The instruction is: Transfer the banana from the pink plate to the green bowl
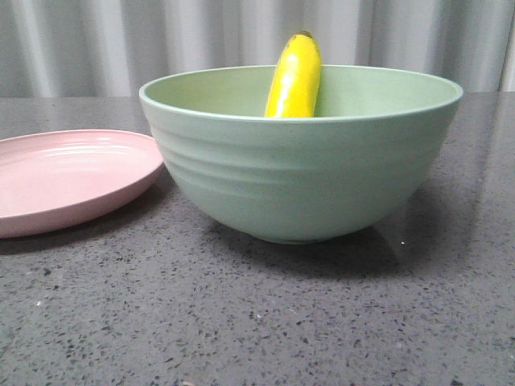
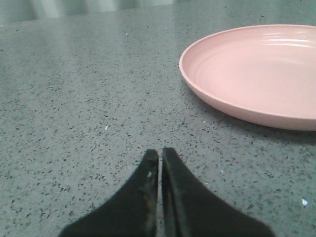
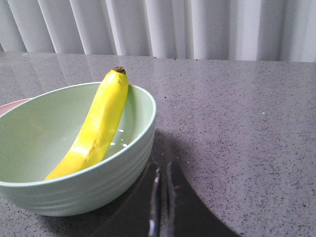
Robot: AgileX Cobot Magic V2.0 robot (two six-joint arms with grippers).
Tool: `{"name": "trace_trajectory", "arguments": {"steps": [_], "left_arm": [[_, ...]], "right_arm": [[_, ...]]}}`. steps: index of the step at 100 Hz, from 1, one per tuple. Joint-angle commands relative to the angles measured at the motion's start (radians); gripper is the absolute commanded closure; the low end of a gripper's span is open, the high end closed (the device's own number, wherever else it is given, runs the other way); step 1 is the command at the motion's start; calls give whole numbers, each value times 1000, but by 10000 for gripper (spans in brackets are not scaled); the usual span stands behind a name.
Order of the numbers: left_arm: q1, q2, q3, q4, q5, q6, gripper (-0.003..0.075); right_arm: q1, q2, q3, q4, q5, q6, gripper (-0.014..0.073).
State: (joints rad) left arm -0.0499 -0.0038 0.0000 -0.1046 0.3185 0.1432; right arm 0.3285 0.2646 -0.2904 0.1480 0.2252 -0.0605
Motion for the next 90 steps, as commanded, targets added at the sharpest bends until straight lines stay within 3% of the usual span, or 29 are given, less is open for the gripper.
{"name": "trace_trajectory", "arguments": {"steps": [1, 54, 90], "left_arm": [[2, -30, 11, -2, -60, -1, 741], [2, -30, 11, -2, -60, -1, 741], [2, -30, 11, -2, -60, -1, 741]], "right_arm": [[-1, 5, -28, -9, -76, -10, 664], [-3, -9, -23, -9, -76, -10, 664], [-194, -123, 155, -9, -212, -10, 664]]}}
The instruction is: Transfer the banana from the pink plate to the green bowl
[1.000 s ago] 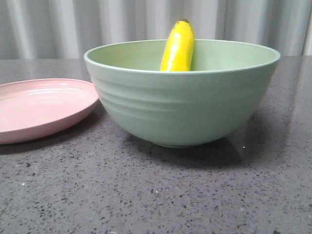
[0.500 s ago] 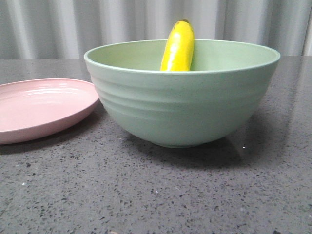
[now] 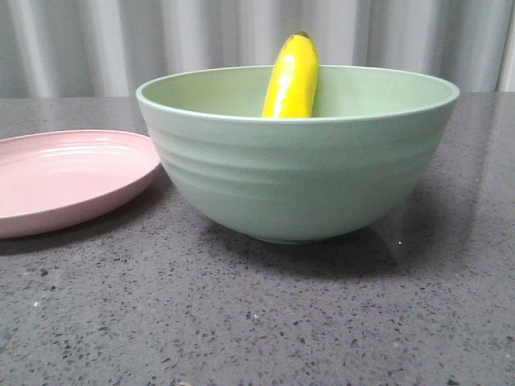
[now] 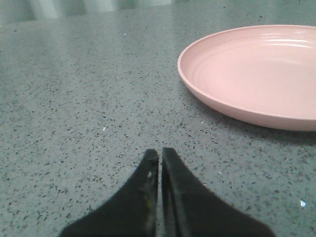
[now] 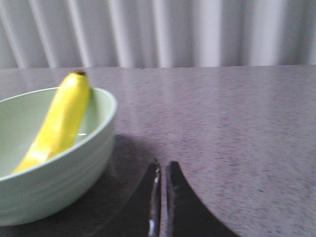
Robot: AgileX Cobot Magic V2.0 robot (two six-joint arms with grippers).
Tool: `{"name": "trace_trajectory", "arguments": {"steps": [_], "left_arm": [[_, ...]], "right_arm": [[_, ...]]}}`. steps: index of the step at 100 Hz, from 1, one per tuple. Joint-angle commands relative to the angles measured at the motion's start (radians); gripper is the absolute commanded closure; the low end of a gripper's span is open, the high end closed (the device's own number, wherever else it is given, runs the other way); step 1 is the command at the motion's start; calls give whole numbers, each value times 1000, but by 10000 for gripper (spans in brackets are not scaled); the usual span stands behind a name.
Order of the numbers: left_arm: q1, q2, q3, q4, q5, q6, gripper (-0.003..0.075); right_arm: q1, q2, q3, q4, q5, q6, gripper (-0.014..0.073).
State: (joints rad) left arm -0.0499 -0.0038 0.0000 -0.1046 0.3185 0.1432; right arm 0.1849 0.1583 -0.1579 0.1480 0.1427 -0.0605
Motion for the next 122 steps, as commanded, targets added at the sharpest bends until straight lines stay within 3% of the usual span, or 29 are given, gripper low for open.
{"name": "trace_trajectory", "arguments": {"steps": [1, 20, 27, 49, 60, 122], "left_arm": [[2, -30, 11, -2, -60, -1, 741], [2, -30, 11, -2, -60, -1, 741], [2, -30, 11, -2, -60, -1, 741], [2, -30, 11, -2, -62, -1, 741], [2, -30, 11, -2, -62, -1, 741], [2, -30, 11, -2, -62, -1, 741]], "right_arm": [[-55, -19, 28, -9, -137, -10, 664], [-160, -99, 194, -58, -192, -10, 664], [-188, -130, 184, -68, -64, -10, 664], [-253, -190, 189, -72, 109, -10, 664], [-263, -190, 189, -72, 169, -10, 664], [-263, -190, 189, -72, 167, -10, 664]]}}
